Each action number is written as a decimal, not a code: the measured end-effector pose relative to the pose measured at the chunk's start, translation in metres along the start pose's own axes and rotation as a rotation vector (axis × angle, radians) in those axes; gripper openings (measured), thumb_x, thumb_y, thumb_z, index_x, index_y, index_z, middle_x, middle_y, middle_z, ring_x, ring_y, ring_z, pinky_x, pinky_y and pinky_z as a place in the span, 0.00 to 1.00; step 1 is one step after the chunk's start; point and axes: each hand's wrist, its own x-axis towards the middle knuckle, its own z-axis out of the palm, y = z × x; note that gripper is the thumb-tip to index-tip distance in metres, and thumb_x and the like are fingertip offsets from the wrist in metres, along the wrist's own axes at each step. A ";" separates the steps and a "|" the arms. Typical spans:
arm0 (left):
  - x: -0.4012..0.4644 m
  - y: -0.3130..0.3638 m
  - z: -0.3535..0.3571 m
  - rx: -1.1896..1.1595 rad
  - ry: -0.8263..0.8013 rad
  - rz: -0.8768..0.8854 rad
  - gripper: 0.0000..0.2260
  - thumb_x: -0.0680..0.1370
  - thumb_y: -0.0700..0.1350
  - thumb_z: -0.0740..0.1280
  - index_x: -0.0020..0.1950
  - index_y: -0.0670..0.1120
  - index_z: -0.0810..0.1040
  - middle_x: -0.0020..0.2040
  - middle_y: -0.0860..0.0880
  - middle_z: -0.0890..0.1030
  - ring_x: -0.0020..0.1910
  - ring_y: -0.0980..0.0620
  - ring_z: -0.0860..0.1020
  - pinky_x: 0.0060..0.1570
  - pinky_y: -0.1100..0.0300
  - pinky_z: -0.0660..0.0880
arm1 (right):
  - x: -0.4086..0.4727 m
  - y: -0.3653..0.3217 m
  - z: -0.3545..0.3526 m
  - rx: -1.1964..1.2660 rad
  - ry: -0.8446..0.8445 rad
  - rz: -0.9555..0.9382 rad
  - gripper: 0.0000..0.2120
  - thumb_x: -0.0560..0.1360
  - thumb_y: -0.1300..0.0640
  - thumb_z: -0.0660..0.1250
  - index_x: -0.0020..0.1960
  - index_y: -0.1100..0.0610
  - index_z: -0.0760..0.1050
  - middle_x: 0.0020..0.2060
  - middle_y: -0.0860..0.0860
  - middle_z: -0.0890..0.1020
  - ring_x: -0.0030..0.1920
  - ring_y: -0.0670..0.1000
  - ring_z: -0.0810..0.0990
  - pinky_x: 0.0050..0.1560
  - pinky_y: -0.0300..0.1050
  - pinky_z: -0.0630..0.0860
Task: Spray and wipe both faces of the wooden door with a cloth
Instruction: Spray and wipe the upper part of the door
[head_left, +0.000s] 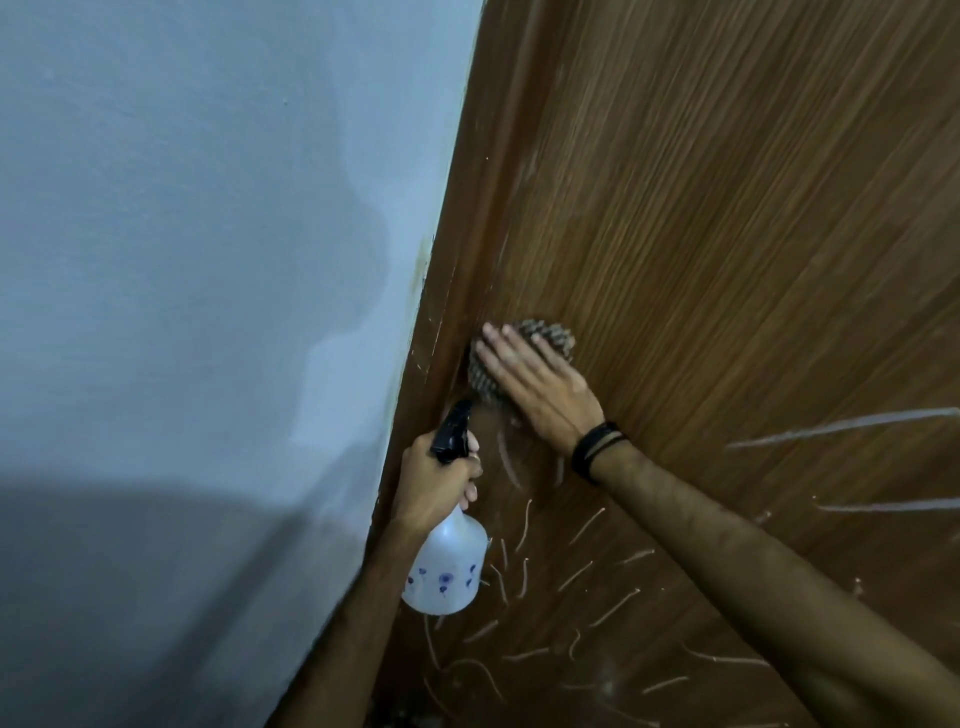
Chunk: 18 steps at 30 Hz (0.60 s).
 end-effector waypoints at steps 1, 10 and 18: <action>0.001 0.000 -0.002 -0.001 0.003 -0.003 0.08 0.75 0.30 0.67 0.46 0.43 0.80 0.32 0.45 0.80 0.28 0.48 0.76 0.29 0.57 0.73 | 0.012 0.011 -0.007 0.026 0.044 0.110 0.34 0.78 0.57 0.57 0.81 0.58 0.49 0.80 0.56 0.52 0.79 0.55 0.50 0.77 0.54 0.35; -0.001 0.001 0.006 -0.026 -0.007 -0.003 0.09 0.76 0.30 0.66 0.47 0.42 0.80 0.34 0.46 0.80 0.27 0.50 0.76 0.29 0.58 0.74 | 0.020 -0.012 0.000 0.054 0.182 0.241 0.27 0.81 0.65 0.45 0.80 0.60 0.52 0.79 0.56 0.56 0.79 0.55 0.54 0.78 0.56 0.50; -0.007 0.002 0.012 -0.019 -0.046 -0.036 0.08 0.77 0.31 0.66 0.49 0.42 0.80 0.36 0.46 0.81 0.29 0.51 0.77 0.31 0.57 0.75 | -0.002 -0.017 0.010 -0.009 0.086 -0.028 0.25 0.82 0.59 0.46 0.79 0.56 0.56 0.78 0.57 0.59 0.77 0.56 0.60 0.77 0.52 0.51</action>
